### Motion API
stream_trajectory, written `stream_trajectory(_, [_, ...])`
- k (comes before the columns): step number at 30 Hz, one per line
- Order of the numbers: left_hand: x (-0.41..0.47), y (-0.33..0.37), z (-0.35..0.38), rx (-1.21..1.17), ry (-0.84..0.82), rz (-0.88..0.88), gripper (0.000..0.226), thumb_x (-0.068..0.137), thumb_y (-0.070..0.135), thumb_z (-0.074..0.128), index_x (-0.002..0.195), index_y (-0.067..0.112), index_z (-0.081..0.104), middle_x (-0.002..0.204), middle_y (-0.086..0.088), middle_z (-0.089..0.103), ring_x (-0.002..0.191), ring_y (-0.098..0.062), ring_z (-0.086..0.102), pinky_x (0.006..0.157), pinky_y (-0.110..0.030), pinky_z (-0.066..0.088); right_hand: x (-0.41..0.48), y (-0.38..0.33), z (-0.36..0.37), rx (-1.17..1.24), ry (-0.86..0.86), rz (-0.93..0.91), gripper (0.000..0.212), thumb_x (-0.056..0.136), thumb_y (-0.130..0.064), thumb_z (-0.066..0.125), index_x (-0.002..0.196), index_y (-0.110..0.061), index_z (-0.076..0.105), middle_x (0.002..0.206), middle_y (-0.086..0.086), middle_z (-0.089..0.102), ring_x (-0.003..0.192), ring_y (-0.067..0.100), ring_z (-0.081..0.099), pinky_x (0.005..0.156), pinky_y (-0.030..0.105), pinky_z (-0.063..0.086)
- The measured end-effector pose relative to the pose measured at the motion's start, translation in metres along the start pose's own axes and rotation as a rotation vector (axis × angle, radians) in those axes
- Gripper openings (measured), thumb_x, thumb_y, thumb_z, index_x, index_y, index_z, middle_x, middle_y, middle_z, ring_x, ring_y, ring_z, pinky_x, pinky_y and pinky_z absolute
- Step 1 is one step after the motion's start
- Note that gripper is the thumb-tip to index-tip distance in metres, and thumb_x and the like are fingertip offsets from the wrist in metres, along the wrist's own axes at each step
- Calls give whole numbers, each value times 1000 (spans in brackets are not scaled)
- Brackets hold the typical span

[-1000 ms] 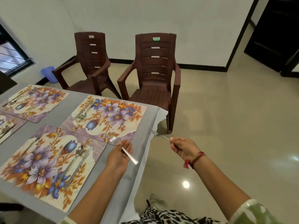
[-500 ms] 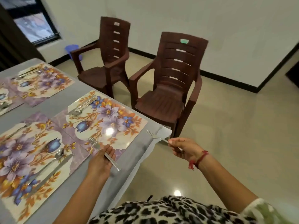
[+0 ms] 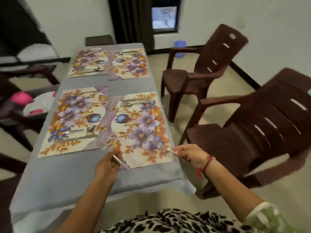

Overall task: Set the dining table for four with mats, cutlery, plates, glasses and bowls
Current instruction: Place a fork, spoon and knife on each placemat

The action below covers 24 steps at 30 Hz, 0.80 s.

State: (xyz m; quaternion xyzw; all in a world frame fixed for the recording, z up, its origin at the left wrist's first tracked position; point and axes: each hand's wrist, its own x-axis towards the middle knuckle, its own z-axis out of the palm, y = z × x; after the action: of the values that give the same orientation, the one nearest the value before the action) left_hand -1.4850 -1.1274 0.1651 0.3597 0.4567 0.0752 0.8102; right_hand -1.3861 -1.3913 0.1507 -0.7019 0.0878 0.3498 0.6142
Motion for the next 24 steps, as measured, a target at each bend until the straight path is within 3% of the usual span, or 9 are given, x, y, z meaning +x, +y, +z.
stream_trajectory(2, [-9, -11, 0, -70, 88, 60, 17, 96, 7, 49, 86, 0, 60, 76, -10, 70, 65, -13, 69, 47, -20, 53, 23, -9, -6, -98, -109, -10, 30, 82, 13, 58, 84, -12, 74, 78, 5, 67, 76, 14, 55, 69, 18, 43])
stream_trajectory(5, [-20, -30, -6, -185, 185, 139, 13, 97, 5, 48, 99, -1, 59, 78, -9, 71, 65, -11, 70, 53, -19, 56, 53, -22, 4, -283, -239, 1, 27, 83, 13, 56, 99, -4, 70, 70, -4, 67, 59, 4, 54, 54, 10, 43])
stream_trajectory(7, [-23, -40, -7, -255, 249, 171, 13, 97, 6, 47, 106, 0, 56, 84, -10, 69, 79, -17, 67, 57, -21, 57, 70, -28, 18, -372, -321, 20, 25, 84, 12, 56, 99, -2, 69, 77, 3, 64, 60, 7, 51, 55, 13, 44])
stream_trajectory(9, [-26, -47, -5, -307, 278, 198, 11, 98, 6, 46, 99, 4, 57, 92, -11, 65, 86, -19, 64, 61, -21, 58, 85, -34, 34, -420, -390, 29, 23, 85, 10, 56, 99, -4, 69, 81, 6, 63, 61, 9, 53, 57, 16, 46])
stream_trajectory(12, [-20, -55, -2, -391, 358, 253, 13, 98, 6, 47, 94, 6, 59, 95, -13, 66, 85, -20, 66, 64, -22, 59, 107, -39, 58, -520, -469, 5, 19, 85, 5, 61, 92, -10, 71, 78, 2, 67, 63, 7, 58, 58, 15, 49])
stream_trajectory(15, [-16, -61, 0, -467, 432, 274, 15, 98, 6, 45, 92, 8, 58, 95, -10, 66, 84, -18, 65, 64, -20, 58, 119, -40, 70, -517, -501, 11, 22, 82, 11, 62, 102, 3, 69, 70, -3, 65, 65, 8, 57, 59, 11, 49])
stream_trajectory(19, [-17, -71, 4, -561, 562, 274, 16, 98, 6, 45, 89, 9, 57, 93, -7, 64, 82, -14, 64, 81, -25, 53, 128, -42, 73, -618, -602, 47, 18, 82, 7, 64, 96, -3, 70, 73, -2, 67, 71, 11, 60, 56, 9, 48])
stream_trajectory(22, [-20, -78, 8, -595, 636, 260, 13, 98, 7, 46, 91, 8, 57, 95, -8, 63, 86, -16, 63, 77, -25, 50, 128, -47, 76, -769, -627, 14, 13, 82, 2, 66, 94, -4, 70, 70, -2, 63, 61, 7, 54, 49, 10, 44])
stream_trajectory(24, [-23, -81, 11, -623, 654, 263, 11, 98, 6, 47, 92, 8, 57, 97, -9, 63, 87, -16, 63, 77, -26, 52, 129, -47, 79, -887, -633, -69, 9, 81, -3, 68, 85, -11, 70, 71, -3, 63, 62, 7, 55, 56, 16, 50])
